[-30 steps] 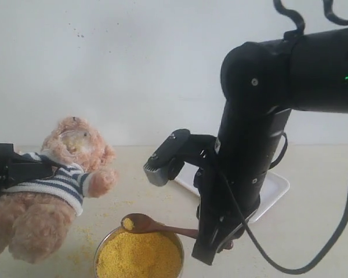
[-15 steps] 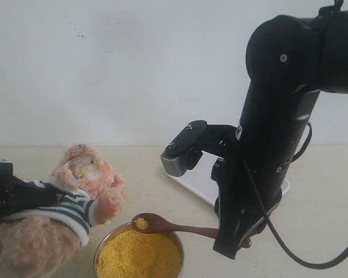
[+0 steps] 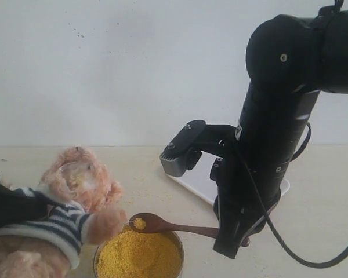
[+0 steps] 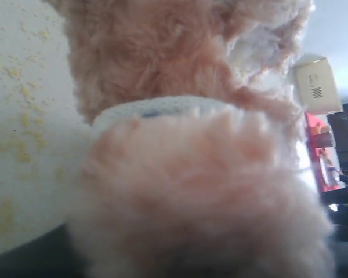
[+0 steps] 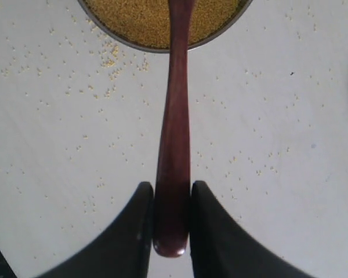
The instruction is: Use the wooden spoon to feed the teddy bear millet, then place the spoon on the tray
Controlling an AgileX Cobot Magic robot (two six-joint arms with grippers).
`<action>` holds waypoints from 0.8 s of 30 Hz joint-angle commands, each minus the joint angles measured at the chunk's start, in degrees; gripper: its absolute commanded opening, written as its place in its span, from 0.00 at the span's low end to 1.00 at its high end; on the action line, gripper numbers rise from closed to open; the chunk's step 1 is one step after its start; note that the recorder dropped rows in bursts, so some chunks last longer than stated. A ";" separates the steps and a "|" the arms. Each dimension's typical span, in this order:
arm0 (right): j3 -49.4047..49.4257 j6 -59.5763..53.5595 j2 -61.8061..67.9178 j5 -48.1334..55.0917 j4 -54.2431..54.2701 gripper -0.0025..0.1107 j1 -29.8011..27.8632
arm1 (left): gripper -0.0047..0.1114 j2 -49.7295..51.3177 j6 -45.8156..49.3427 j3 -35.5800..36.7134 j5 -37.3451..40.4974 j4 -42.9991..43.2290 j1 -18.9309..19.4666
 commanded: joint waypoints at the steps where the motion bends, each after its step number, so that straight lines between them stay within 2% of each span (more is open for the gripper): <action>1: -0.32 1.75 -0.69 -1.87 0.01 0.02 -0.44 | 0.08 -3.06 -5.87 2.82 -11.20 4.51 0.17; 3: -0.32 3.06 -0.69 -1.87 0.01 0.02 -0.44 | 0.08 -3.16 -6.66 3.87 -12.23 5.40 0.17; 8: -0.32 3.41 -0.69 -2.53 0.01 0.02 -0.44 | 0.08 -3.16 -6.66 5.58 -7.17 5.31 0.17; 14: -0.32 3.74 -0.69 -3.18 0.13 0.02 -0.44 | 0.08 -3.16 -6.55 5.69 -7.07 6.73 0.17; 24: -0.32 3.74 -0.69 -6.25 3.84 0.02 -0.44 | 0.08 -3.16 -6.66 7.45 -6.15 2.33 0.17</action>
